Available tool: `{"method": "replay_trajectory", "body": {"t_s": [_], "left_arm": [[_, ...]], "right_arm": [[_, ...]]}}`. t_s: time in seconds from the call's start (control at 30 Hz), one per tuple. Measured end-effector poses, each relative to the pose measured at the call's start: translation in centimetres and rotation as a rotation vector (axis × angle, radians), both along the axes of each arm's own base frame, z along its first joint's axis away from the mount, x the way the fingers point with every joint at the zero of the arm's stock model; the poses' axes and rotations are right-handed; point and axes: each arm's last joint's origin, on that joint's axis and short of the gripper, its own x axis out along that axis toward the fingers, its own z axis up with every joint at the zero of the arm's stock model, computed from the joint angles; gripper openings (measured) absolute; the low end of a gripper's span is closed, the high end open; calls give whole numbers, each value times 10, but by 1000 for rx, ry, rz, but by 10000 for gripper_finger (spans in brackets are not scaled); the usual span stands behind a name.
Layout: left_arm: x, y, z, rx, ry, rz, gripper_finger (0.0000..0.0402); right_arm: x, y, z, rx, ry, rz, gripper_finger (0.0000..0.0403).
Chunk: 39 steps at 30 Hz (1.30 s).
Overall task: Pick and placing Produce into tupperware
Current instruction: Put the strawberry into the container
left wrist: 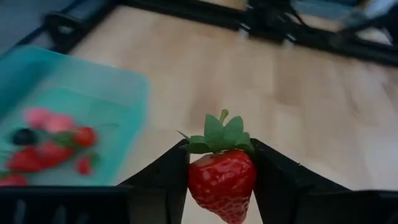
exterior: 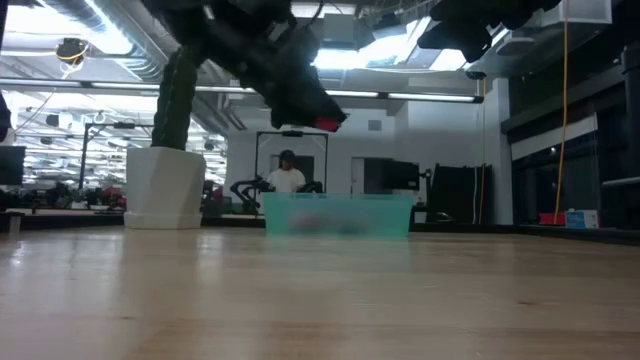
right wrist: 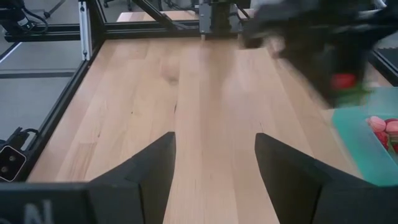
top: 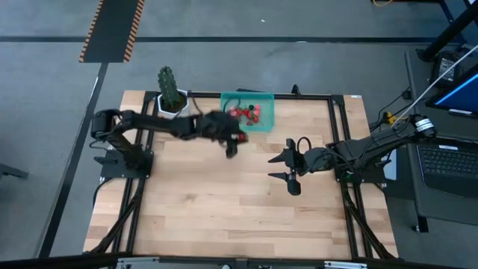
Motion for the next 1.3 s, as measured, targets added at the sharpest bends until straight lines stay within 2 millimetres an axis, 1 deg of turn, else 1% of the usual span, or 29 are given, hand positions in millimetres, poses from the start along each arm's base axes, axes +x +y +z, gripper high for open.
{"method": "replay_trajectory", "body": {"t_s": [0.1, 0.3, 0.43, 0.57, 0.7, 0.83, 1.0, 1.13, 1.23, 1.3], "left_arm": [[-2, 32, 7, -29, 12, 53, 142], [-8, 85, 6, -81, 63, 156, 143], [-9, 113, 1, -80, 104, 207, 144], [-6, 135, 0, -84, 163, 236, 140], [3, 148, -4, -89, 272, 231, 141], [20, 154, 0, -76, 299, 206, 140], [41, 163, 0, -71, 338, 178, 140], [54, 175, -7, -84, 398, 168, 141], [60, 185, -10, -106, 420, 162, 140], [60, 193, -10, -116, 426, 151, 140]], "right_arm": [[0, 0, 0, -2, 3, 0, 222], [0, 0, -1, -8, 6, 3, 222], [0, 0, -1, -35, 9, 15, 222], [0, 0, -1, -49, 11, 21, 222], [0, 0, -1, -28, 11, 11, 222], [-1, 0, -1, -26, 12, 10, 222], [-1, 0, -1, -26, 12, 10, 222], [-1, 0, -1, -30, 12, 12, 222], [-1, 0, -1, -30, 13, 12, 222], [-1, 0, -1, -30, 13, 12, 222]]}}
